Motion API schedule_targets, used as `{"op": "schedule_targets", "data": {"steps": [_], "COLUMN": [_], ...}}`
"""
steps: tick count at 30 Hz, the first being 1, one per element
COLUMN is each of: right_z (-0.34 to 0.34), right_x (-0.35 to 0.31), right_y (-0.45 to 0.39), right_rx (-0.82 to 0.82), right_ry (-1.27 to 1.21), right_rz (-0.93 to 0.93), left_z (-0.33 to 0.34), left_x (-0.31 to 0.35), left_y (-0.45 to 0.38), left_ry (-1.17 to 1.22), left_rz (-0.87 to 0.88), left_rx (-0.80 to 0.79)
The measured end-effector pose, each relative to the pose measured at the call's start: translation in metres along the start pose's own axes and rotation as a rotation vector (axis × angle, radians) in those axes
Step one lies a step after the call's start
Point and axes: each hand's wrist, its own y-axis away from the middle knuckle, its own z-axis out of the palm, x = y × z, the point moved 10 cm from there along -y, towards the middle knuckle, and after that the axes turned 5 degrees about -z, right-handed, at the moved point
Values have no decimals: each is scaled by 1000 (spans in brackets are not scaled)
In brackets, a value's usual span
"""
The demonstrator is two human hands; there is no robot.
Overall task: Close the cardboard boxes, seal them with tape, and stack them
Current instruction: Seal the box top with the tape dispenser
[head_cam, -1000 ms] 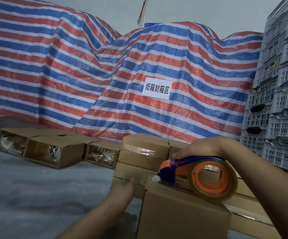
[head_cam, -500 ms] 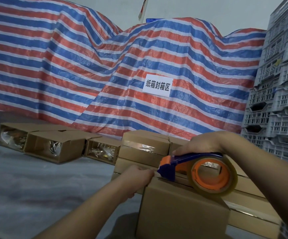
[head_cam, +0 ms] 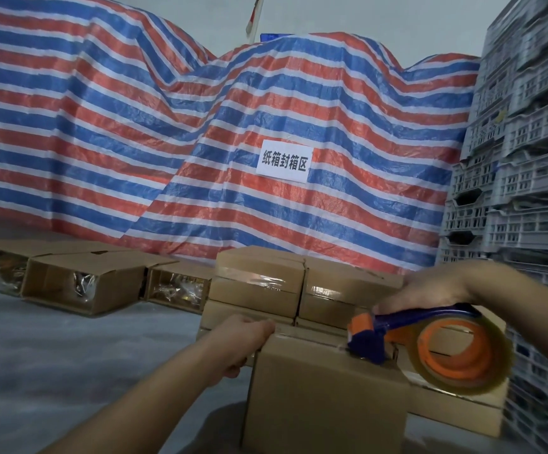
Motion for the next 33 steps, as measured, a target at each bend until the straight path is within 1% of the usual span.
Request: {"op": "schedule_targets", "data": {"steps": [2, 4, 6, 8, 9, 10, 11, 12, 14, 15, 16, 18, 21, 24, 28, 31, 33], "right_z": [4, 5, 6, 11, 12, 11, 10, 10, 10, 11, 12, 16, 21, 11, -1, 13, 25], "right_x": [0, 2, 5, 5, 4, 6, 5, 5, 6, 7, 8, 11, 14, 18, 47, 69, 75], "right_y": [-1, -1, -2, -4, -5, -5, -6, -6, -7, -7, -7, -7, -7, 0, 14, 15, 10], "right_rx": [7, 8, -6, -47, -58, -54, -48, -45, -41, -39, -36, -43, -78, -68, -50, -58, -50], "right_ry": [-20, -40, -54, -78, -91, -100, -99, -91, -72, -71, -76, -104, -157, -135, -222, -140, -129], "right_rz": [-3, 9, 33, 40, 42, 48, 50, 47, 34, 33, 33, 20, 3, -25, -33, 13, 12], "left_z": [-2, -7, -20, -30, -27, -16, -1, 20, 63, 77, 85, 88, 86, 85, 84, 83, 85], "left_x": [1, 12, 37, 70, 86, 100, 110, 114, 103, 93, 85, 79, 77, 78, 75, 75, 74], "left_y": [0, 2, 12, 31, 43, 55, 66, 72, 74, 73, 73, 73, 72, 71, 70, 70, 70], "left_ry": [-64, -241, -438, -554, -587, -609, -634, -685, -886, -1005, -1105, -1196, -1181, -1170, -1159, -1145, -1138], "left_rz": [4, 58, 184, 362, 459, 562, 643, 687, 662, 631, 614, 617, 611, 626, 638, 635, 627], "left_rx": [6, 51, 197, 398, 453, 446, 382, 276, 45, -27, -56, -35, -42, -39, -24, -15, -21]}}
